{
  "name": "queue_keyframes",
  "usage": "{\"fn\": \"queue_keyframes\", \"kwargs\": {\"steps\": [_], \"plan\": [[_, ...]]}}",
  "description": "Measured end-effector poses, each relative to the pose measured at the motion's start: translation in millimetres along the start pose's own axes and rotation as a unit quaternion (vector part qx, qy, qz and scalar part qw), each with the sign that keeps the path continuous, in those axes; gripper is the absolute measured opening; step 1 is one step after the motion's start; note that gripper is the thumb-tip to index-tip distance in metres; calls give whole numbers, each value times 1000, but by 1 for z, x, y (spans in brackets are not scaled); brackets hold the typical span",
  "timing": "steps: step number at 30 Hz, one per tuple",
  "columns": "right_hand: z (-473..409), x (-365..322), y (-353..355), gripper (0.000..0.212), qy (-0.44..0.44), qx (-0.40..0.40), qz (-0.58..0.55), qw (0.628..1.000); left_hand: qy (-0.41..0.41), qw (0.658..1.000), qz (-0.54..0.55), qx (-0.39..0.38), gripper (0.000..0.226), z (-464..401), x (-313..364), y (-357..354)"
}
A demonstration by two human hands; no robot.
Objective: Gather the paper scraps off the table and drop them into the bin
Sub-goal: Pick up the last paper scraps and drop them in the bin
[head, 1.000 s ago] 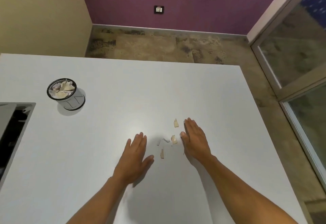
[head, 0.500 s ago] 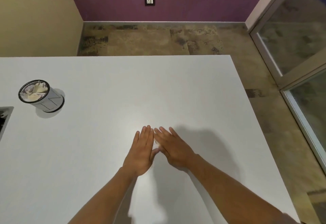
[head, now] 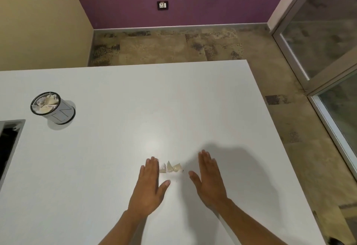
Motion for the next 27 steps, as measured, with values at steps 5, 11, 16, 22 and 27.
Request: {"fn": "queue_keyframes", "kwargs": {"steps": [5, 11, 16, 22, 27], "plan": [[12, -12, -42, 82, -39, -72, 95, 992, 42, 998, -44, -32, 82, 4, 9, -27], [-4, -42, -54, 79, -4, -86, 107, 991, 17, 998, -34, -46, 70, -5, 23, -29], [-4, -43, -18, 65, 44, -14, -4, 999, -66, 995, 3, -79, 77, -13, 41, -15], [2, -14, -10, 39, -92, 34, -113, 989, -91, 982, -103, -127, 70, -33, 57, -13], [13, -16, -20, 38, -104, 15, -152, 983, -79, 973, -158, -151, 51, -33, 55, -18]]}}
Point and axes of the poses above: each hand's wrist, its own z-axis away from the middle knuckle, its own y-axis out of the back of the hand, x = y × z, the point moved 10 cm from there along -z, towards the middle knuckle, and after that the axes turned 10 degrees about -x, right-handed, at the moved point
